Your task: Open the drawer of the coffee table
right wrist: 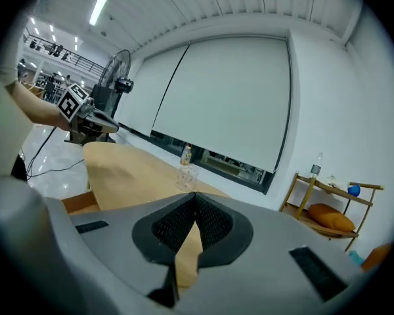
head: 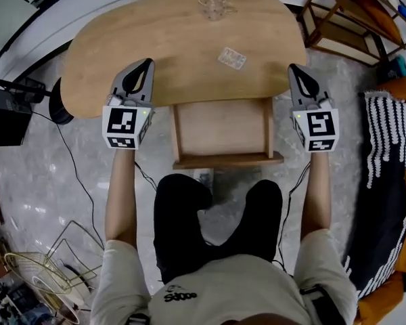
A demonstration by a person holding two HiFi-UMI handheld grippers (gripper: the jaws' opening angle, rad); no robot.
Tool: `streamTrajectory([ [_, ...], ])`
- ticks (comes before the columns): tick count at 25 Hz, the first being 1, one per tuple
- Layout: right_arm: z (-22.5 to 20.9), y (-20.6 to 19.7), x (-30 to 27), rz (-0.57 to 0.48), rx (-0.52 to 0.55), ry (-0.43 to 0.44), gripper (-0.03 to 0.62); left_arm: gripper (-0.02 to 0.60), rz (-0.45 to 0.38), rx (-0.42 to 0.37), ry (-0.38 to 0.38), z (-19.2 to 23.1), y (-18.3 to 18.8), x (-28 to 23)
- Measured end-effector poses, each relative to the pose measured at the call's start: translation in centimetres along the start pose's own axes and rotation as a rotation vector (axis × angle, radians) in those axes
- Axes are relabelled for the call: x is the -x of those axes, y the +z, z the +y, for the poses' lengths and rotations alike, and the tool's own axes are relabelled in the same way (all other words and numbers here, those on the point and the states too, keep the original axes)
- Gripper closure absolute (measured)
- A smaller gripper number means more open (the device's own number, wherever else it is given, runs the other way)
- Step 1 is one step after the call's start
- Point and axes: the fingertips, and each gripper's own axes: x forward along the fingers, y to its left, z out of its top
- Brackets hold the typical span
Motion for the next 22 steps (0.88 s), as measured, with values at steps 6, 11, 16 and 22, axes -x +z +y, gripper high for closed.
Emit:
streamTrajectory([
  [6,-3.9,7.0,-0.4,0.063,-0.055,0.002,0.588,0.563,0.037,0.043,-0.025,5.4,6.6,-1.1],
  [11,-8.6,17.0,-0.6,0.078,-0.042,0.012,0.588,0.563,0.006,0.082,-0.015,10.3,16.3,-2.0],
  [16,-13.7,28.0,-1.2,0.059,-0.066,-0.001,0.588,0.563,-0.025,0.149,-0.039,15.2,25.2,-2.8],
  [22,-16.9,37.1,-1.5,0.036,-0.14,-0.017,0.588,0.563,-0.044,0.202,-0.028,18.9,31.9,-2.6],
])
